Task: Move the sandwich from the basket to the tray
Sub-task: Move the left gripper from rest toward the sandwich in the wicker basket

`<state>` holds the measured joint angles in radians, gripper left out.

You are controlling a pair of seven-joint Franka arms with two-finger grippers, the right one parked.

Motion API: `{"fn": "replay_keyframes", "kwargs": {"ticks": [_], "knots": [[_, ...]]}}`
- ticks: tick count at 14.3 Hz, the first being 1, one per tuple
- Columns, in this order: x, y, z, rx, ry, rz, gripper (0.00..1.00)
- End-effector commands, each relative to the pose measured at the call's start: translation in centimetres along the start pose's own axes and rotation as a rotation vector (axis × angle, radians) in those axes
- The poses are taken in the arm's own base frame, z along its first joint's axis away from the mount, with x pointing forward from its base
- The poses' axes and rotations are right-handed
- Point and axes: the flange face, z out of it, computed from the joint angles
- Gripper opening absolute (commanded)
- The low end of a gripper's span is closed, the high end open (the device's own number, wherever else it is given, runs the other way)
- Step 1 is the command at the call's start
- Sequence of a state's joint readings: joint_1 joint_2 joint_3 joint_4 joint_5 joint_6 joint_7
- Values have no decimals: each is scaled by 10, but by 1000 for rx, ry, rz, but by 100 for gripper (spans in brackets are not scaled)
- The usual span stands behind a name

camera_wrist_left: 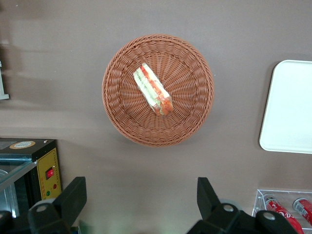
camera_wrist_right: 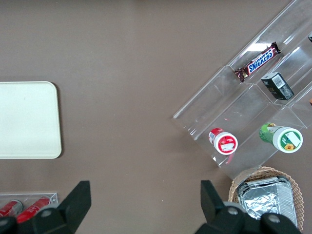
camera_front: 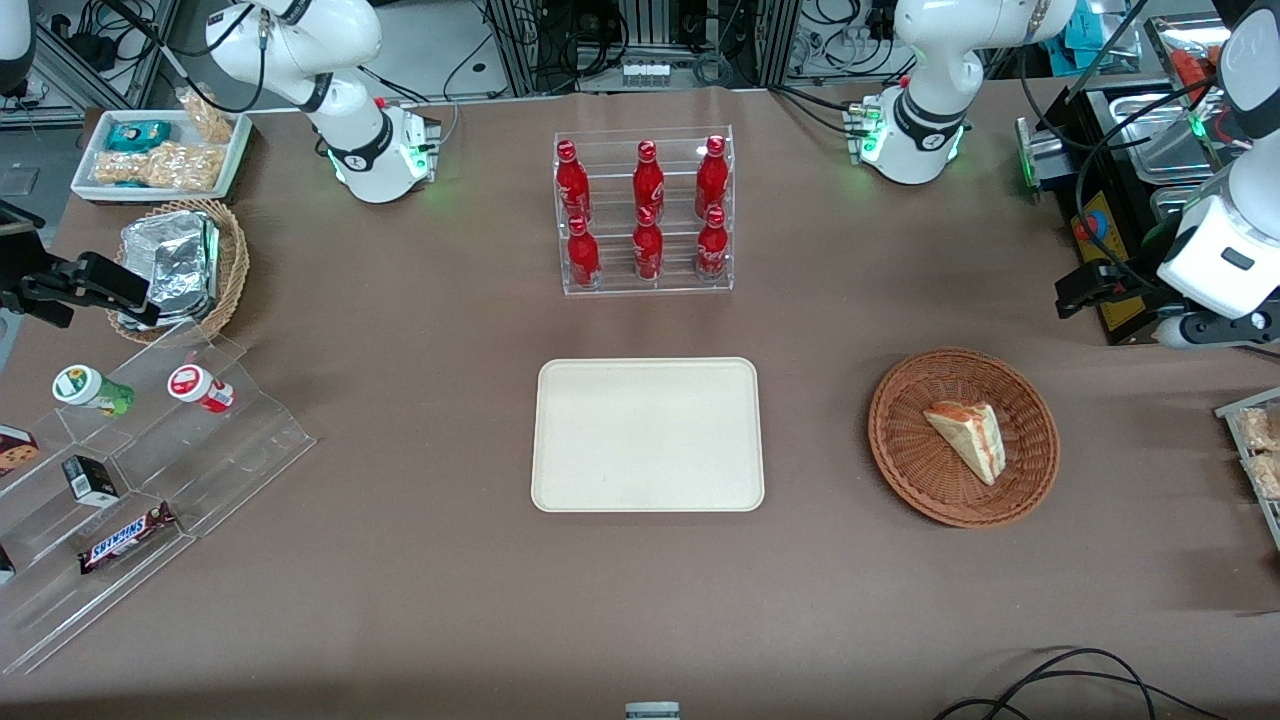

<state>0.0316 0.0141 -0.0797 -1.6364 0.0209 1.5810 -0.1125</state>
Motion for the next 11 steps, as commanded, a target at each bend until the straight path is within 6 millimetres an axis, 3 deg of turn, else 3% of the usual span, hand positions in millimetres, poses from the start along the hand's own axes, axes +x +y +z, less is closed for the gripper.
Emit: {"fn": "replay_keyframes", "kwargs": {"ticks": [1,11], "knots": [[3,1,-18,-3,20,5,100],[0,6,11,17,-87,12,100]]}}
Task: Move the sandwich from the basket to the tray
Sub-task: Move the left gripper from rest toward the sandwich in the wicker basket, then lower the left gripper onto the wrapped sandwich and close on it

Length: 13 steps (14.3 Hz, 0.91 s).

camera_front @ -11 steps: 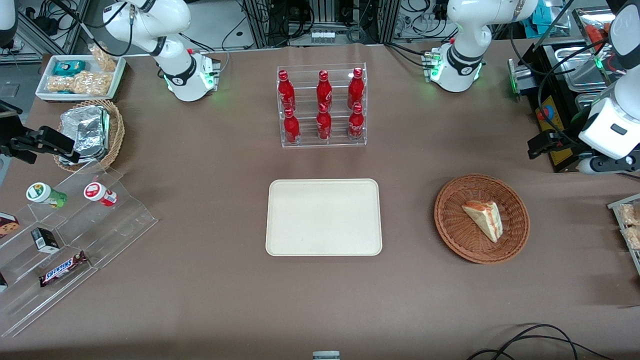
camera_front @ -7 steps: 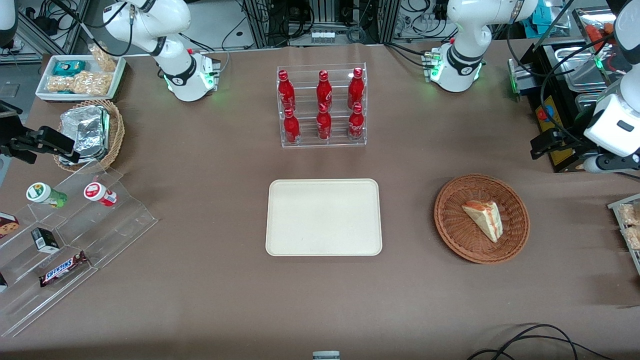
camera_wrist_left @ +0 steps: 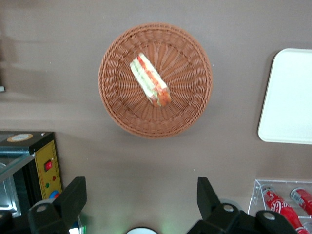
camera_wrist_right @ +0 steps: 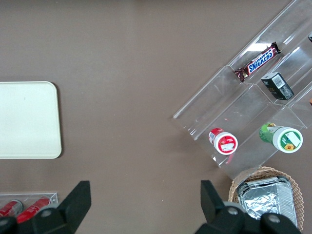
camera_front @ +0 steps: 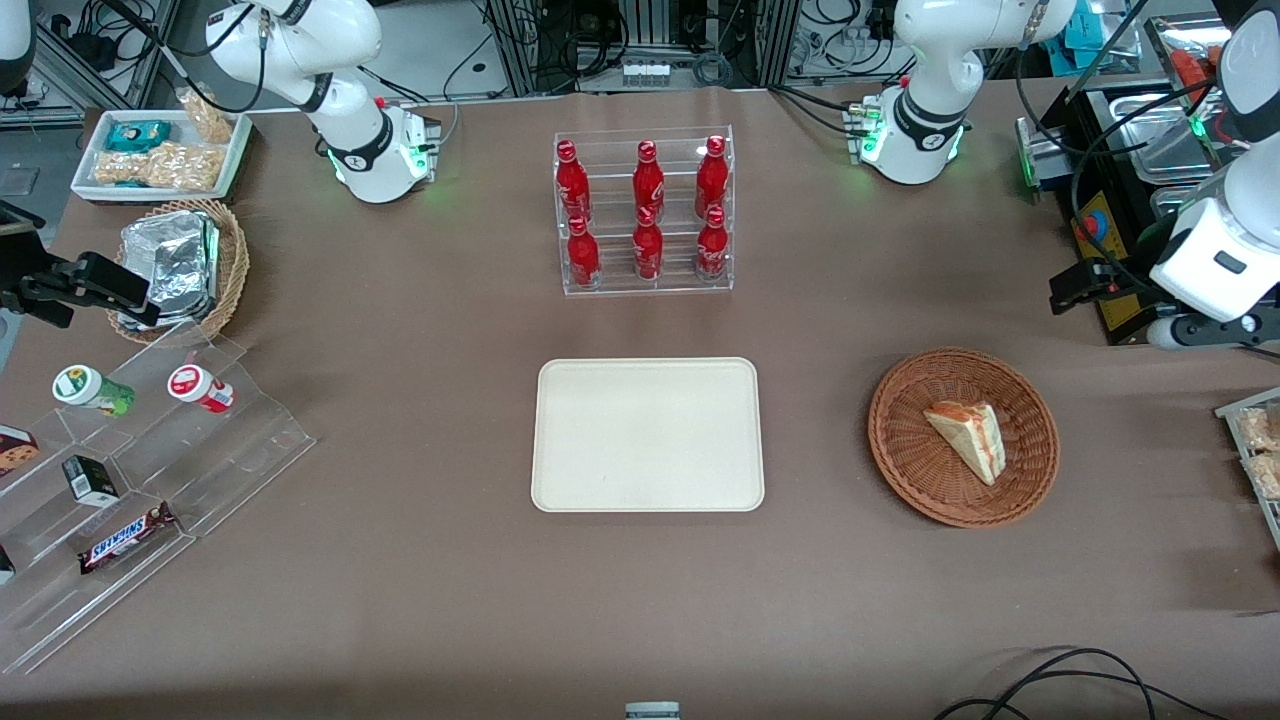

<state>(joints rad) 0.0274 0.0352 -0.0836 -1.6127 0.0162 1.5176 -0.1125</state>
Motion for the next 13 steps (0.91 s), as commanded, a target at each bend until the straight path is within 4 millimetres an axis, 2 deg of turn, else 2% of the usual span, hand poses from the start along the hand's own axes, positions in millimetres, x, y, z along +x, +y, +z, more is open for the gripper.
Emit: {"fn": "replay_keyframes", "kwargs": {"ticks": [1,2,5,7,10,13], "knots": [[4,1,22,28,-54,3,100],[7,1,36,34,-67,2,100],[18,-1,101,31,-52,-8,100],[24,0,146,23,-9,-78,100],[43,4,207,2,36,-348,100],[63,6,241,-24,63,-586,100]]}}
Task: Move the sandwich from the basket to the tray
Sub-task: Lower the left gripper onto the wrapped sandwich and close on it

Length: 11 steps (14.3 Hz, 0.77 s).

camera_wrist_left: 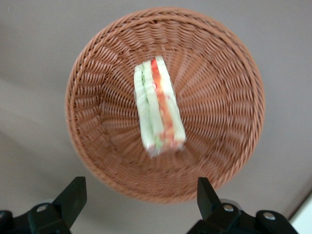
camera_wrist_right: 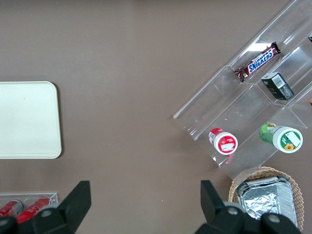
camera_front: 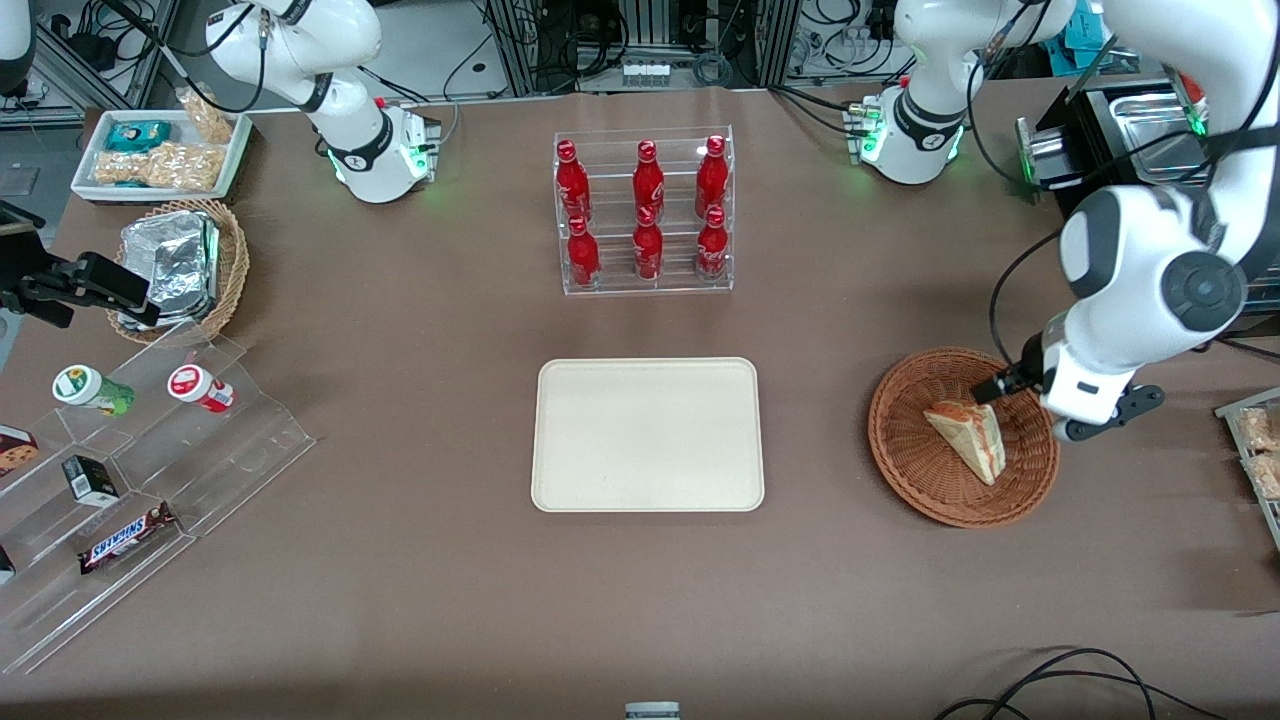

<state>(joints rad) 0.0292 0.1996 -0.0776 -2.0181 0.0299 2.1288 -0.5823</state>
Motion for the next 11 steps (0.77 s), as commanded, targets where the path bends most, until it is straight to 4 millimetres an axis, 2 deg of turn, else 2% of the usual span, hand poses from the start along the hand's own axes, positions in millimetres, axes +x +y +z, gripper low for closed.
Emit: {"fn": "replay_keyframes", "kwargs": {"ticks": [1,6,7,8,9,11], "knots": [[13,7,23,-13,25,-185,100],[30,20,69,3,-13,-341,99],[30,20,75,8,-21,-348,74],[30,18,76,13,-24,-335,41],[29,17,76,18,-29,-335,13],[29,17,69,27,-35,-333,10]]}}
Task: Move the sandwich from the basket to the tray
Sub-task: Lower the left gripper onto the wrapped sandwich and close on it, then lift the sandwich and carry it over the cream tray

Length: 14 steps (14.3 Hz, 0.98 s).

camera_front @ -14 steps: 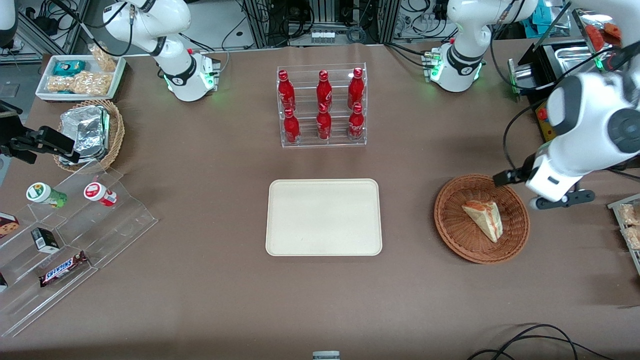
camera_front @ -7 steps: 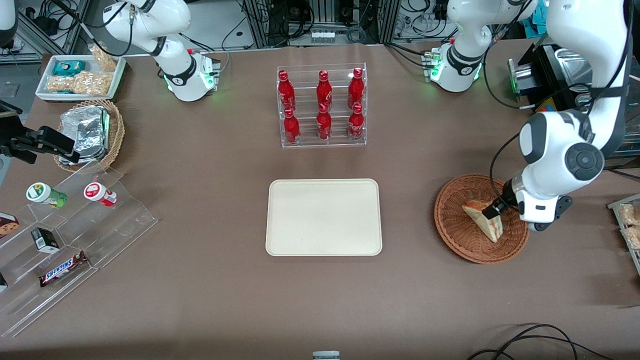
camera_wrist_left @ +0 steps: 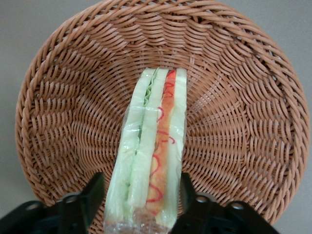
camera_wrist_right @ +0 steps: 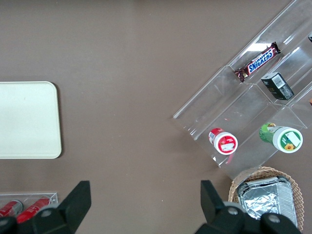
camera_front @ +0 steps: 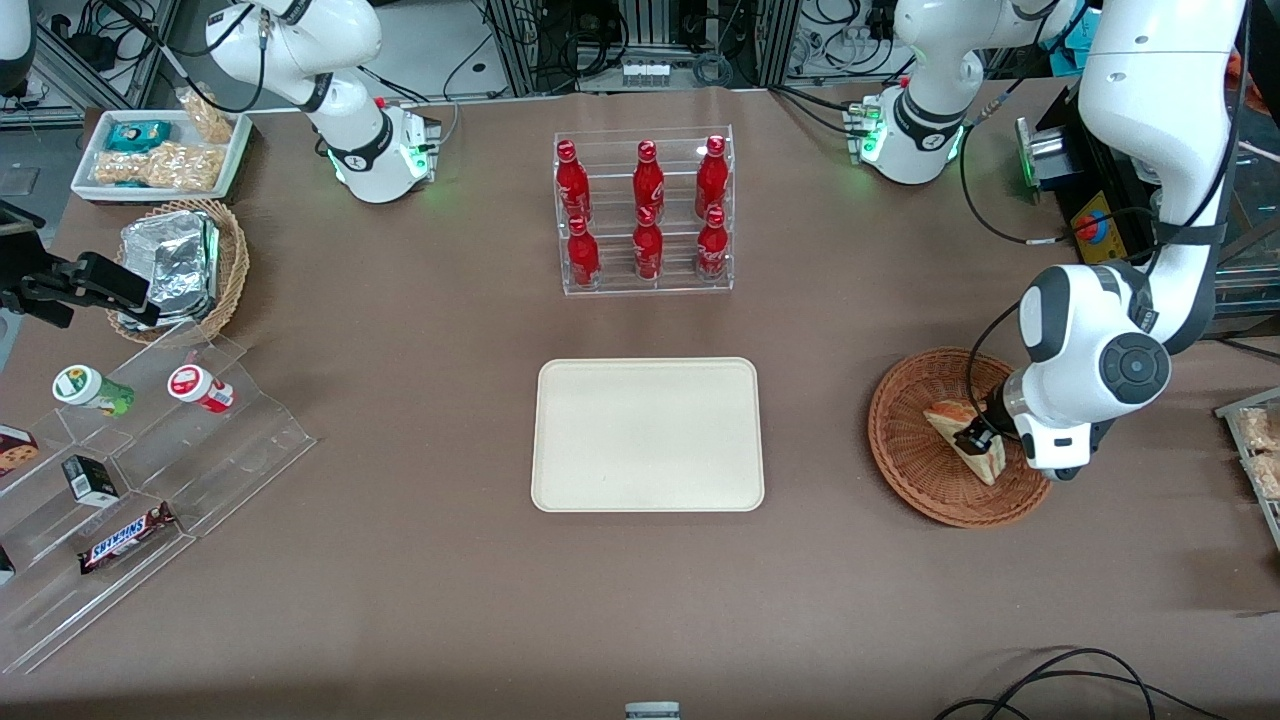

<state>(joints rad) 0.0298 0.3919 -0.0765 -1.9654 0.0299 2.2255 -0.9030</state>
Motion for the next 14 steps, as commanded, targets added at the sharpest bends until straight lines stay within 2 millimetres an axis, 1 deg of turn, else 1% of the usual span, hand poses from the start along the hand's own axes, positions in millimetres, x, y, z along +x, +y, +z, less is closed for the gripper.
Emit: {"fn": "replay_keyframes", "kwargs": {"ticks": [1,2,4,6,7,8,9,10,11,12,13,14], "knots": [[1,5,-20,17,5,-8,9],[1,7,-28,31,-4,-8,8],[-1,11,-57,71,-33,-7,8],[-18,31,-90,110,-56,21,7],[-31,42,-98,119,-57,56,5],[-50,54,-101,123,-57,101,3],[-64,63,-102,116,-61,154,3],[-97,85,-100,110,-59,264,3],[-123,106,-98,101,-49,361,4],[-148,128,-100,79,-29,436,5],[-174,149,-99,65,-17,494,6],[-194,166,-98,56,-11,531,7]]}}
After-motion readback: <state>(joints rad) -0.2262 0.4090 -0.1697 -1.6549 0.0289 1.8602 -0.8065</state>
